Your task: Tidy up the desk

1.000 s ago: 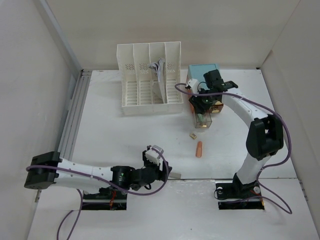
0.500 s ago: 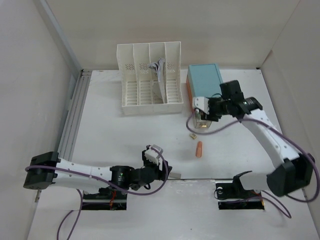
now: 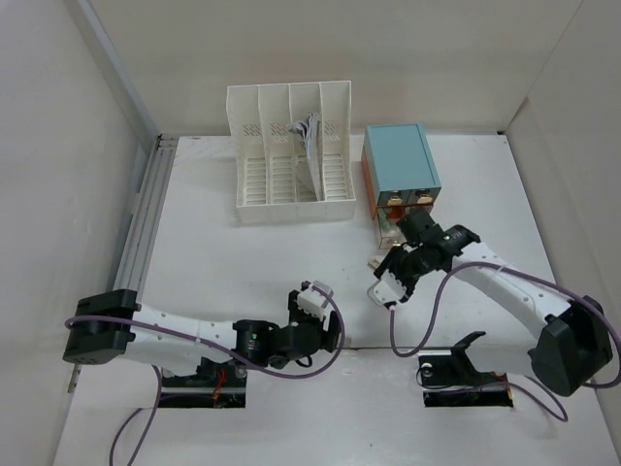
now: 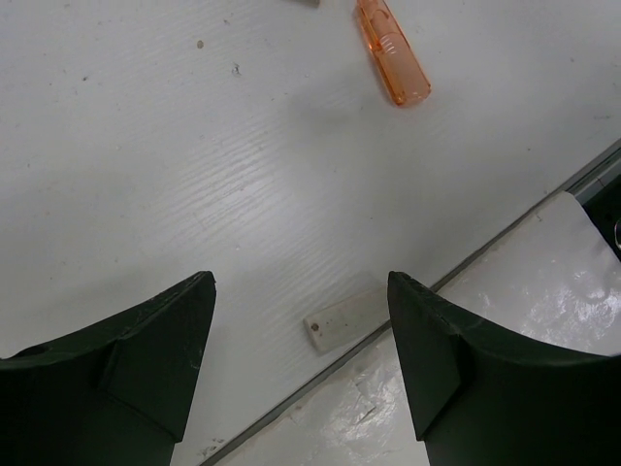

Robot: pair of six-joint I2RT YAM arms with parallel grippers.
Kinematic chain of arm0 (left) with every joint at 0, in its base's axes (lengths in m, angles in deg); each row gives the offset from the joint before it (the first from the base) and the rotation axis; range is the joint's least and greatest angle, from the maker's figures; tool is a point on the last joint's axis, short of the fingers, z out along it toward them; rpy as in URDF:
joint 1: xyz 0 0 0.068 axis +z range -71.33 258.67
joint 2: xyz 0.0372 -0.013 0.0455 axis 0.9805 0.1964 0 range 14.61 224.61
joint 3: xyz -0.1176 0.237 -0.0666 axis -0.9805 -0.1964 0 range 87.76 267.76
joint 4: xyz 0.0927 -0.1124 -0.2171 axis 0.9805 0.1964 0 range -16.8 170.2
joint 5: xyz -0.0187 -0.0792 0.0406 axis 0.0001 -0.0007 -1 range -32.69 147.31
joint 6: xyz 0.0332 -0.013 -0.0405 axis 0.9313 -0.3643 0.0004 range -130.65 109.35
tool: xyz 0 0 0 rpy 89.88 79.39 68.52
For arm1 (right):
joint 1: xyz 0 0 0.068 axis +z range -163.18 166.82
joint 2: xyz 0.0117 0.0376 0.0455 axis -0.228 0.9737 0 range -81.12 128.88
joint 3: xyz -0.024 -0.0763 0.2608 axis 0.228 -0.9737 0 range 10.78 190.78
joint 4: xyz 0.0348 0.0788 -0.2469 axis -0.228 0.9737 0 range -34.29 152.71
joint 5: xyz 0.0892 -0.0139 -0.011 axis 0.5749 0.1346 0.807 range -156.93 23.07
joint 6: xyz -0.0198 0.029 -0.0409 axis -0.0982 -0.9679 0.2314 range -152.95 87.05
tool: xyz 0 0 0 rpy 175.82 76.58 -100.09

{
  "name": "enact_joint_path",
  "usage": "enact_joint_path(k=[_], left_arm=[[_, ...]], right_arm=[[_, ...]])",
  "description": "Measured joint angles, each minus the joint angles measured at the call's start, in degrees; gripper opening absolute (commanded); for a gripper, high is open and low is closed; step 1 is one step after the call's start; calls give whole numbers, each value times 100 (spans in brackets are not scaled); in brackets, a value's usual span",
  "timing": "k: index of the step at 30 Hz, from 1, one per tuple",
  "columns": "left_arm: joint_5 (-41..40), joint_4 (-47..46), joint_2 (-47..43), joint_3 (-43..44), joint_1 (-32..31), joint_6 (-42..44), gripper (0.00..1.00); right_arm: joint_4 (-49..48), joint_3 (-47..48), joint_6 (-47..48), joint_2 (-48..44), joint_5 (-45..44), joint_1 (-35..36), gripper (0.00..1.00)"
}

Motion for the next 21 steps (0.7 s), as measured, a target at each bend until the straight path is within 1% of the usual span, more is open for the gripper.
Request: enact_joint_path(k=[5, 9, 14, 21], left_arm=[[2, -4, 68, 105, 0, 17, 69], [2, -4, 68, 111, 0, 15, 69], [0, -4, 68, 111, 0, 13, 69], [0, -2, 68, 111, 0, 11, 69]], right_arm=[[61, -140, 278, 352, -129, 356, 52], [92, -378, 431, 457, -291, 581, 52], [177, -546, 555, 678, -533, 649, 51], [61, -629, 599, 1014, -732, 658, 51]])
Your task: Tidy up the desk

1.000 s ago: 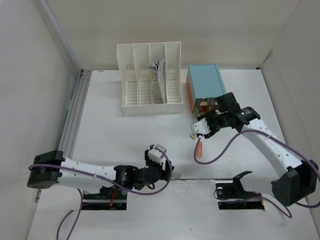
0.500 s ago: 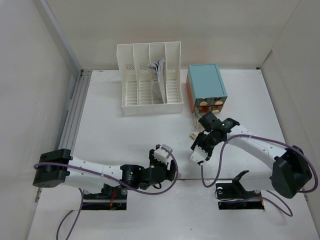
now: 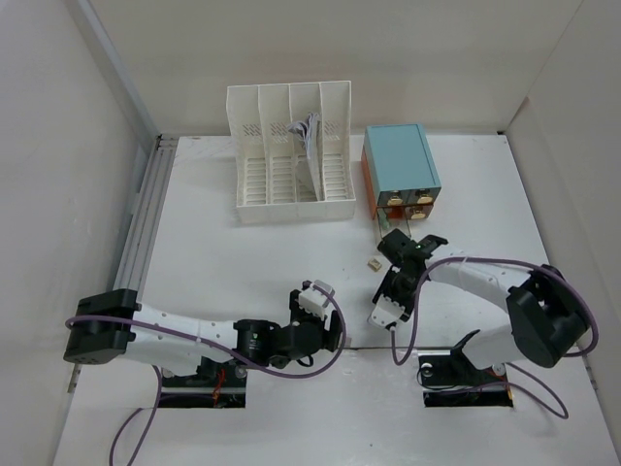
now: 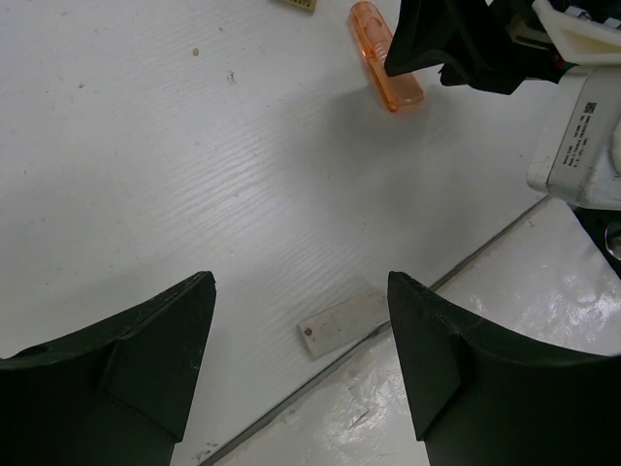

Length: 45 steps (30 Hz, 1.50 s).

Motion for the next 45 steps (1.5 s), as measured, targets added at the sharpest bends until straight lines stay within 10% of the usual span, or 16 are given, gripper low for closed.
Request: enact_joint_path(k=[20, 45], left_arm=[[-17, 4, -15, 0, 0, -2, 69], [-48, 26, -310, 0, 0, 2, 69]], right_arm=[[-127, 350, 39, 675, -63, 114, 50], [22, 590, -428, 870, 306, 212, 19]])
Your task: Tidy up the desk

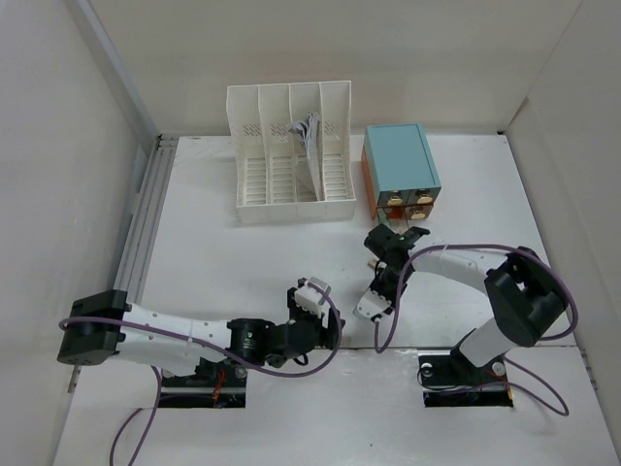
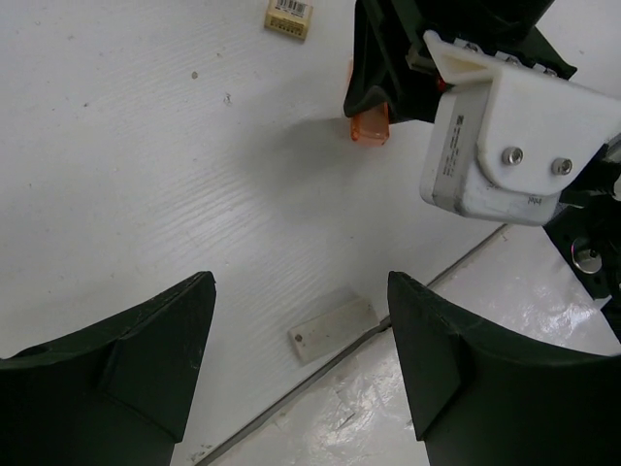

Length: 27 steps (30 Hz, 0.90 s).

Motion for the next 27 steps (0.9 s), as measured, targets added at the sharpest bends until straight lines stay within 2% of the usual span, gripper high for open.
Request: enact_joint_path(k=[6, 12, 19, 23, 27], left_arm=[[-4, 37, -72, 0, 0, 33, 69], [-17, 79, -170, -2, 0, 48, 69], [-37, 76, -358, -11, 0, 50, 69], [-39, 79, -372, -11, 0, 57, 69], [-37, 57, -372, -11, 0, 70, 69]], right_arm=[[-50, 411, -933, -363, 356, 2, 15], [-743, 850, -2562, -955, 404, -76, 11], [-1742, 1143, -4157, -1130, 221, -968, 11], [-2149, 1150, -4739, -1047, 31, -1449, 11], [-2441, 1115, -5064, -892, -61, -1611, 12]])
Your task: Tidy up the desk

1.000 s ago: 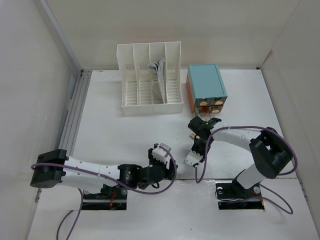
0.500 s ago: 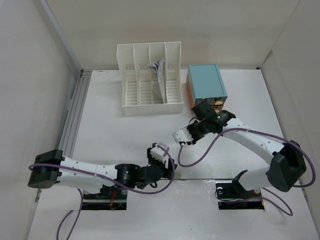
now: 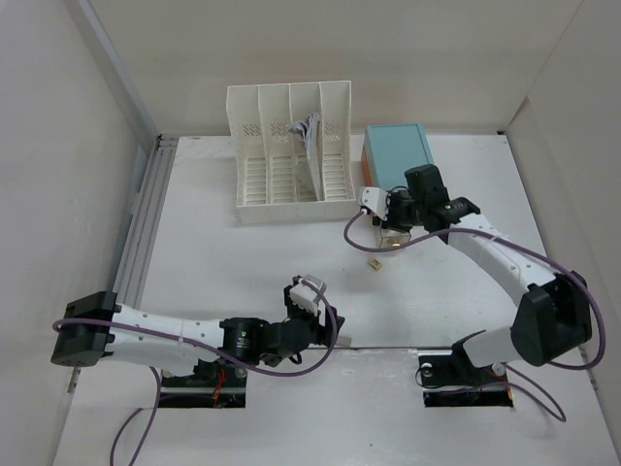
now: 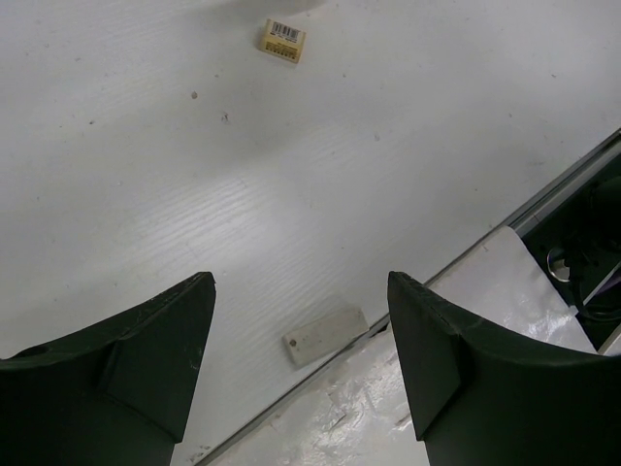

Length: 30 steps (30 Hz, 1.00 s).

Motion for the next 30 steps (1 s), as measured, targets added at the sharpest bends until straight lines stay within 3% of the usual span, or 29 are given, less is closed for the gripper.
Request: enact_joint_path(k=[8, 11, 15, 17, 23, 28, 30], left_arm=[[0, -66, 0, -11, 0, 9, 69], [2, -81, 0, -37, 0, 17, 69], [2, -120, 0, -94, 0, 17, 69], [2, -114, 0, -122, 0, 17, 69], [2, -125, 0, -122, 0, 17, 69], [2, -127, -39, -166, 0, 20, 69], [2, -127, -81, -195, 0, 17, 69]], right_arm=[[-256, 0, -225, 597, -116, -293, 12], [-293, 0, -258, 769, -190, -376, 17], [-328, 0, -299, 835, -262, -407, 33], [-332, 2, -323, 859, -269, -407, 46], [-339, 11, -380, 949, -286, -407, 52], [-341, 20, -428, 938, -286, -407, 47], [-341, 20, -463, 883, -284, -407, 29]])
